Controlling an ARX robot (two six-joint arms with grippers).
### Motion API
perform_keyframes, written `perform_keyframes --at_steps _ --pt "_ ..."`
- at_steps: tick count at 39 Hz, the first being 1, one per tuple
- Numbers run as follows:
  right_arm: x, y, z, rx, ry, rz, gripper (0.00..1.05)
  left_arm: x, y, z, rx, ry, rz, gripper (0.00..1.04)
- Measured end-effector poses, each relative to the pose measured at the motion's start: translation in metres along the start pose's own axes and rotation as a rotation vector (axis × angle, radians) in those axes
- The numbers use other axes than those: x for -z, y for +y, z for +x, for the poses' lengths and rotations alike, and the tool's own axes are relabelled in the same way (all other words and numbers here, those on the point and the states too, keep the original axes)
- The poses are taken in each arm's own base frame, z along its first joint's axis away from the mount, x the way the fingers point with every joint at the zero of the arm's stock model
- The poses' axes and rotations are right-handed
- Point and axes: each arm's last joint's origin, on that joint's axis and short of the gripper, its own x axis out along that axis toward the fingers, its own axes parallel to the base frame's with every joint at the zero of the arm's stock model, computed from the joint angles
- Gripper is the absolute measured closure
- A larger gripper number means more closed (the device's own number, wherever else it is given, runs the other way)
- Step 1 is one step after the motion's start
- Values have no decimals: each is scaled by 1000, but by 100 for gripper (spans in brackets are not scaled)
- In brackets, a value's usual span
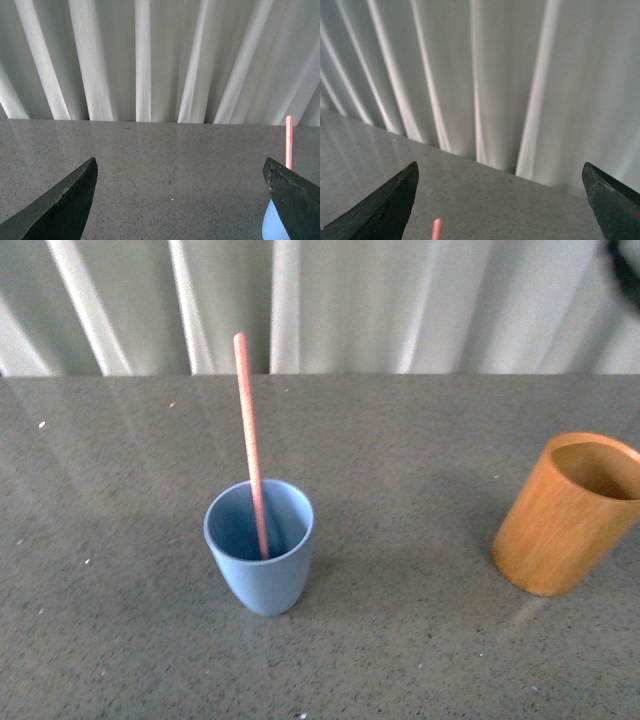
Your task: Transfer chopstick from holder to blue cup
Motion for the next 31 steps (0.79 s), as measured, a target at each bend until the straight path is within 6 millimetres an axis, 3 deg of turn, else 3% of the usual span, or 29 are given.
perform_keyframes --at_steps 3,7,11,16,22,25,27,31 --pt "-12 -27 -20 167 -25 -12 10 0 0 0 0 0 0 7" --pt "-22 -68 -64 404 -30 -31 10 0 0 0 0 0 0 7" --pt "-23 -85 -102 560 -33 -96 10 0 0 0 0 0 0 7" --pt "-8 -89 -144 689 39 -165 10 0 0 0 0 0 0 7" --pt "-3 -85 -154 669 44 -182 11 0 0 0 0 0 0 7" --pt "1 -80 -154 545 43 -135 21 0 0 0 0 0 0 7" --pt "7 -75 -158 469 39 -102 34 0 0 0 0 0 0 7" --pt "14 -71 -165 469 30 -80 51 0 0 0 -1 0 0 7"
